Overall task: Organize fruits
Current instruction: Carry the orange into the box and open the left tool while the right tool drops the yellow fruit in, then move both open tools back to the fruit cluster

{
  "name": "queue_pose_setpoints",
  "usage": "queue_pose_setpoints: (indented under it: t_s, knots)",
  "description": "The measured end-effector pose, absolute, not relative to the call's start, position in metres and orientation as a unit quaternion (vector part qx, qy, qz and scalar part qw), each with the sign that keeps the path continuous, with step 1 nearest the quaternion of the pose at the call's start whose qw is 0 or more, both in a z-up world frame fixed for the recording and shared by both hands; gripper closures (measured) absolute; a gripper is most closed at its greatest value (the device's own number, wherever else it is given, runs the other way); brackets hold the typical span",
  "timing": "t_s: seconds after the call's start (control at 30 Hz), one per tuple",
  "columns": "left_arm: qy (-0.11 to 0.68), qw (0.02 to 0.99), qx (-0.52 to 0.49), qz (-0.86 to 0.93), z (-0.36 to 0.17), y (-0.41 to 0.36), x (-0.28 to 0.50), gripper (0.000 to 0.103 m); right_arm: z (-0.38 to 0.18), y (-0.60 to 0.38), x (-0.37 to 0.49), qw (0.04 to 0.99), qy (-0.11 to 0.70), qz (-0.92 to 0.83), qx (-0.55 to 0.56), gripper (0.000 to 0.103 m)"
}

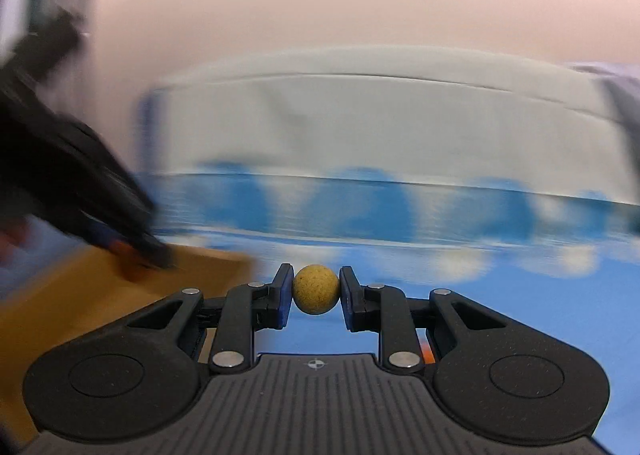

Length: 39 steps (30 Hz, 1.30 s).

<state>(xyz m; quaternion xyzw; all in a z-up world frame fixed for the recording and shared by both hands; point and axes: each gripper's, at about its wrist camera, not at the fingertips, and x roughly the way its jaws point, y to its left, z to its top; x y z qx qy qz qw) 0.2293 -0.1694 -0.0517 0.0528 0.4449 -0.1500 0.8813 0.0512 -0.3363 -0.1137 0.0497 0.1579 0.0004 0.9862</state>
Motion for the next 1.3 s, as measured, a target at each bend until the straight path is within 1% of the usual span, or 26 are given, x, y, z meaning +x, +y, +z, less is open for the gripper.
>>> queue_pose_setpoints:
  t_s: [0.13,0.27,0.37,0.53,0.67,0.7,0.73,0.77,0.8,0.87,0.9,0.93,1.0,1.03,1.17,1.23,1.3]
  knots:
    - [0.465,0.879,0.043,-0.099,-0.068,-0.108,0.24,0.066,-0.116,-0.284,0.071,0.978,0.197,0.071,0.017,0.077]
    - [0.488,0.869,0.047,-0.072,-0.093,-0.065,0.244,0.066,-0.14,-0.248,0.089,0.962,0.257,0.089,-0.023,0.077]
    - [0.504,0.859,0.054,-0.066,-0.113,-0.055,0.247,0.066,-0.158,-0.231,0.095,0.952,0.288,0.088,-0.048,0.077]
    - [0.515,0.853,0.063,-0.061,-0.132,-0.048,0.251,0.066,-0.17,-0.22,0.104,0.947,0.302,0.084,-0.068,0.077]
    - [0.507,0.856,0.066,-0.072,-0.14,-0.051,0.251,0.065,-0.173,-0.223,0.111,0.944,0.312,0.088,-0.058,0.076]
    - [0.5,0.86,0.058,-0.082,-0.138,-0.051,0.249,0.061,-0.173,-0.223,0.11,0.946,0.306,0.089,-0.058,0.066]
    - [0.49,0.865,0.047,-0.094,-0.133,-0.051,0.247,0.039,-0.171,-0.224,0.108,0.951,0.293,0.082,-0.063,0.04]
    - [0.48,0.871,0.039,-0.097,-0.127,-0.051,0.246,0.01,-0.168,-0.224,0.106,0.956,0.276,0.069,-0.069,0.028]
    - [0.463,0.881,0.034,-0.094,-0.12,-0.051,0.242,0.001,-0.166,-0.225,0.104,0.961,0.26,0.06,-0.072,0.018]
    - [0.42,0.902,0.04,-0.095,-0.103,-0.054,0.233,0.0,-0.156,-0.232,0.095,0.967,0.242,0.057,-0.061,0.017]
    - [0.412,0.904,0.051,-0.104,-0.095,-0.057,0.229,0.0,-0.15,-0.239,0.089,0.969,0.236,0.052,-0.048,0.015]
    - [0.407,0.905,0.059,-0.108,-0.088,-0.061,0.225,0.0,-0.145,-0.246,0.084,0.971,0.23,0.045,-0.036,0.009]
    - [0.39,0.911,0.063,-0.119,-0.073,-0.068,0.214,0.0,-0.135,-0.266,0.066,0.977,0.214,0.017,-0.013,0.003]
    - [0.378,0.915,0.062,-0.13,-0.064,-0.075,0.206,0.0,-0.132,-0.277,0.056,0.978,0.208,-0.001,-0.003,0.002]
    - [0.355,0.916,0.039,-0.182,-0.035,-0.115,0.173,0.0,-0.124,-0.341,0.008,0.973,0.205,-0.101,0.042,0.001]
    - [0.367,0.905,0.027,-0.213,-0.033,-0.148,0.161,0.0,-0.129,-0.381,-0.005,0.963,0.211,-0.155,0.057,0.001]
    - [0.388,0.891,0.023,-0.233,-0.042,-0.189,0.151,0.0,-0.138,-0.428,-0.006,0.948,0.225,-0.216,0.066,0.001]
